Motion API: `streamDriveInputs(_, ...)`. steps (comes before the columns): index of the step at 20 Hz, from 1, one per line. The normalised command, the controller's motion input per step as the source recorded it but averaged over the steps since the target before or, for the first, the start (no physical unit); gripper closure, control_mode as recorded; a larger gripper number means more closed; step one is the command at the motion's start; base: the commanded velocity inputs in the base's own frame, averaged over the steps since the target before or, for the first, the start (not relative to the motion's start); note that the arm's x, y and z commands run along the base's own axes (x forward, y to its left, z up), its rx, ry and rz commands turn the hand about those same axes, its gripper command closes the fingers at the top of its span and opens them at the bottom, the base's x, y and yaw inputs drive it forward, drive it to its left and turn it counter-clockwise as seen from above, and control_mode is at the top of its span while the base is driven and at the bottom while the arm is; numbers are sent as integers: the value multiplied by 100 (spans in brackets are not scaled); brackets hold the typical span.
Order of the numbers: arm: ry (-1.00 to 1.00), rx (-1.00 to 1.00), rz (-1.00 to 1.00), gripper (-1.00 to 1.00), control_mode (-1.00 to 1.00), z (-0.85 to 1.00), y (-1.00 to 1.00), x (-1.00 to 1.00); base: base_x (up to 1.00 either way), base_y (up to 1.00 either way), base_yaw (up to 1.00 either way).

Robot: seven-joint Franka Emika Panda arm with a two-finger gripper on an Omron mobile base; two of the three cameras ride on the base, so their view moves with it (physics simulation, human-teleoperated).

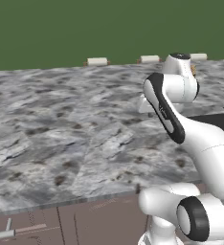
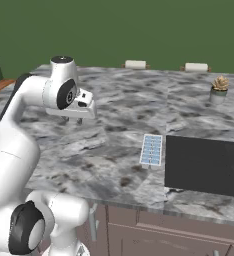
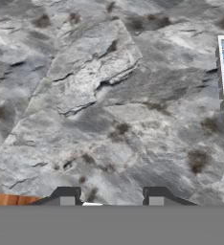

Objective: The ice cube tray has been filled with water. Take the tray and place it in the freezer to make ice. Close the freezer door after placing the tray.

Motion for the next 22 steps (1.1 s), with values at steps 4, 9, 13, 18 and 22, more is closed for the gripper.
streamDriveInputs(4,-3,0,0,-100,-100,-5,-13,-21,0,0,0)
streamDriveInputs(9,-11,1,0,-100,-100,-5,-41,-26,0,0,0)
streamDriveInputs(13,-10,2,0,-100,-100,0,-42,-22,0,0,0)
streamDriveInputs(18,-1,2,0,-100,-100,-7,-60,-12,0,0,0)
streamDriveInputs(22,0,0,0,-100,-100,-18,-60,0,0,0,0)
